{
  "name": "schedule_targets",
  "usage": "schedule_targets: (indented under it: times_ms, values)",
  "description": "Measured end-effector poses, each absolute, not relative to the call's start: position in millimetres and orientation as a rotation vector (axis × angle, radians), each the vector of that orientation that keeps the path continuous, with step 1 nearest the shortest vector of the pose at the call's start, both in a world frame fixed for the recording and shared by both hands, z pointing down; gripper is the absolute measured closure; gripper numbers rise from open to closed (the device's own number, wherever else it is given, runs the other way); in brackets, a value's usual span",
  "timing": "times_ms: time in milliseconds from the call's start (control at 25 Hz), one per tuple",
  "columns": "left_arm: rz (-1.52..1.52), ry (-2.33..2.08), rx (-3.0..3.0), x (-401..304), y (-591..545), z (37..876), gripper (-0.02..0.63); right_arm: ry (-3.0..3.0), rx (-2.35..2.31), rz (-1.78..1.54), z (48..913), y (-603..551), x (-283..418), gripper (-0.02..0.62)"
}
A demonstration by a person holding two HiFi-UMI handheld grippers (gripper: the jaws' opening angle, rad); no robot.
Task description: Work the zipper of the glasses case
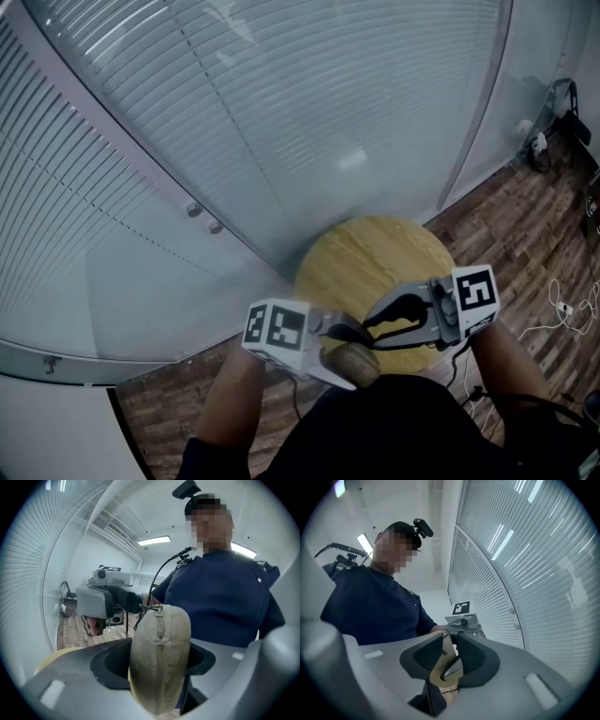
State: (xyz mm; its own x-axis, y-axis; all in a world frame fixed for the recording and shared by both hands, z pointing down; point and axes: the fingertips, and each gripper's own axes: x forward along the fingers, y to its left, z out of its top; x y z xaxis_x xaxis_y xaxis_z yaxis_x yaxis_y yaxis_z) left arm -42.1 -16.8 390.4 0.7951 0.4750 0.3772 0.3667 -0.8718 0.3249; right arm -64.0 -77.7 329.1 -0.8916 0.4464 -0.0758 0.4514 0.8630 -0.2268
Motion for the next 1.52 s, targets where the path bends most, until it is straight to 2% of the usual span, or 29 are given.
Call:
schedule_targets:
  times_ms: [200, 680, 760, 840, 880, 1120, 1360, 1520]
  values:
    - [0.655, 0.641, 2.751, -40, -16, 391, 0.293, 2.972, 0.8, -0.431, 324, -70, -58, 0.451]
    - [0.695, 0.668, 2.75, -31, -6, 394, 0.293, 2.91, 0.952, -0.586, 331, -54, -56, 0.451]
    - [0.724, 0.676, 2.743, -29, -5, 395, 0.293, 2.887, 1.021, -0.623, 333, -49, -54, 0.474]
    - [0.736, 0.67, 2.742, -27, -6, 395, 0.295, 2.873, 1.074, -0.644, 332, -46, -52, 0.557]
    - [0.745, 0.668, 2.74, -28, -7, 397, 0.295, 2.876, 1.084, -0.642, 333, -46, -52, 0.558]
    - [0.725, 0.408, 2.854, -30, -41, 406, 0.295, 3.0, 0.798, -0.463, 330, -72, -54, 0.574]
    - [0.834, -0.242, 2.951, -39, -113, 422, 0.298, 3.299, 0.32, 0.028, 340, -107, -55, 0.58]
    - [0.785, -0.425, 2.928, -37, -128, 422, 0.298, 3.261, 0.147, 0.061, 327, -120, -54, 0.581]
